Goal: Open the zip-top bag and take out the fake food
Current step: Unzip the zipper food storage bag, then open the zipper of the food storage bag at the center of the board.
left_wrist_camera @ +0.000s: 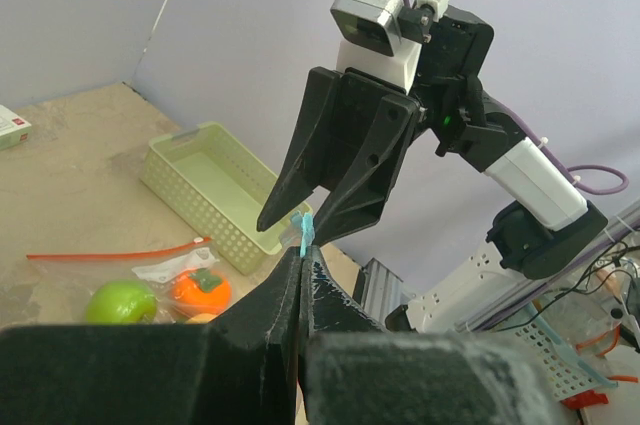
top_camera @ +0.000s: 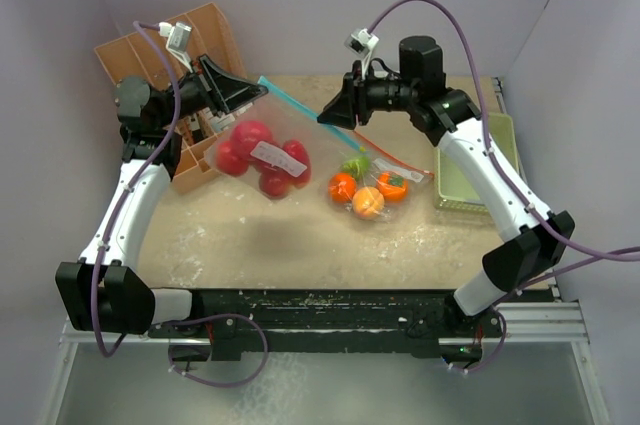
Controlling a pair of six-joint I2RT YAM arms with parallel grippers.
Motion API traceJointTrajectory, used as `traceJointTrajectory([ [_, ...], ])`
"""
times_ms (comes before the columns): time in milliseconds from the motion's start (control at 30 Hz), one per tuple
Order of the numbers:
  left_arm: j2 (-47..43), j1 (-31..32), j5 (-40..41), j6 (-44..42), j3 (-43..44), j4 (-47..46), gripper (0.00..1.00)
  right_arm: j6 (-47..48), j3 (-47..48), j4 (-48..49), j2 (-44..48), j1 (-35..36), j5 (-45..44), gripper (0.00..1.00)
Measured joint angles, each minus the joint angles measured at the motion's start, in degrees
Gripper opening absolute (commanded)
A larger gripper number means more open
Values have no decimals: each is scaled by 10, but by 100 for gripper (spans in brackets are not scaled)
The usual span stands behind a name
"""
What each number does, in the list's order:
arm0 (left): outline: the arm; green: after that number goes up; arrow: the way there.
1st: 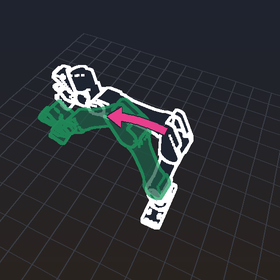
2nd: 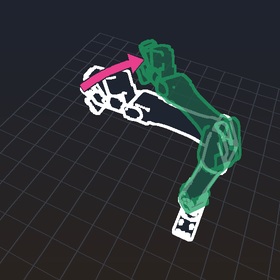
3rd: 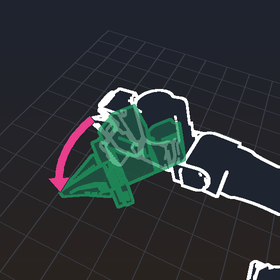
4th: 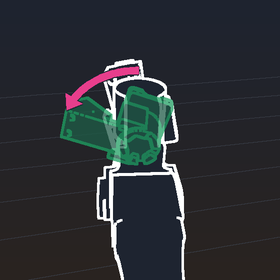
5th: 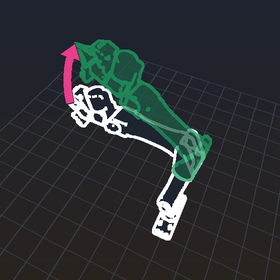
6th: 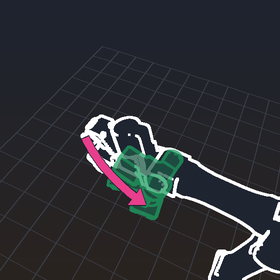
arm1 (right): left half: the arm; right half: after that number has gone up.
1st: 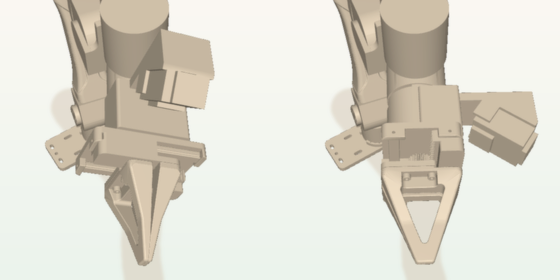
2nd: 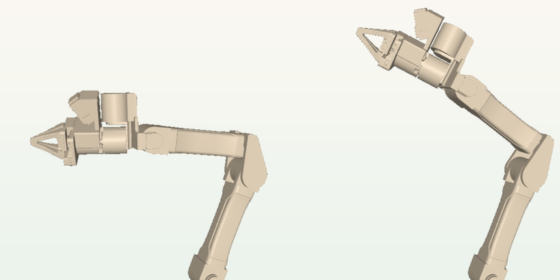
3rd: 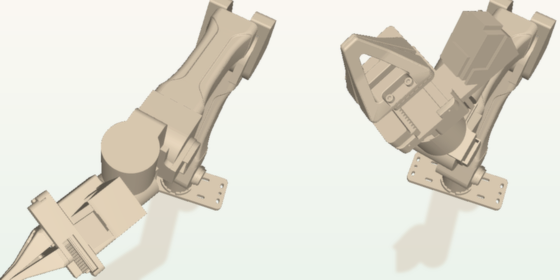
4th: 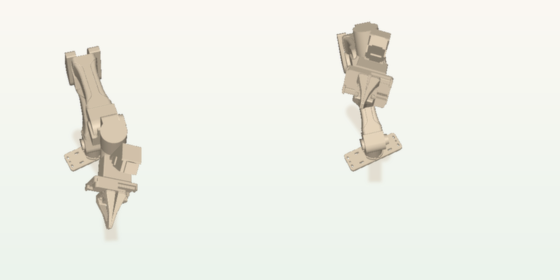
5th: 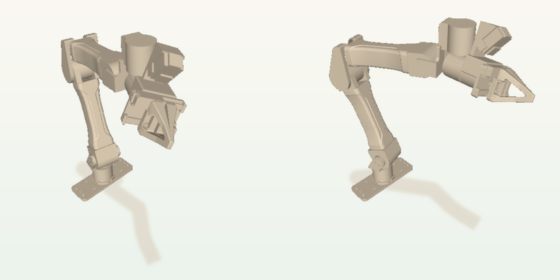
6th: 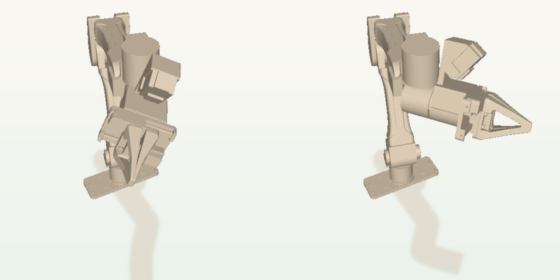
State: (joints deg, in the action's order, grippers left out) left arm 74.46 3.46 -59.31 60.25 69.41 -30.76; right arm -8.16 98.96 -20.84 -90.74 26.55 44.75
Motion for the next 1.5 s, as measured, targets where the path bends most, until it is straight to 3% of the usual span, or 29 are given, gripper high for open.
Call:
traceJointTrajectory([
  [800, 0, 0, -3, 0, 0, 0, 0, 38, 12, -28, 0, 2, -7, 39],
  [1333, 0, 0, 2, -13, 7, 17, 0, 47, -59, -37, 41, 12, -16, 39],
  [1500, 1, 0, 1, -12, 12, 15, 0, 49, -65, -37, 56, 12, -18, 29],
])
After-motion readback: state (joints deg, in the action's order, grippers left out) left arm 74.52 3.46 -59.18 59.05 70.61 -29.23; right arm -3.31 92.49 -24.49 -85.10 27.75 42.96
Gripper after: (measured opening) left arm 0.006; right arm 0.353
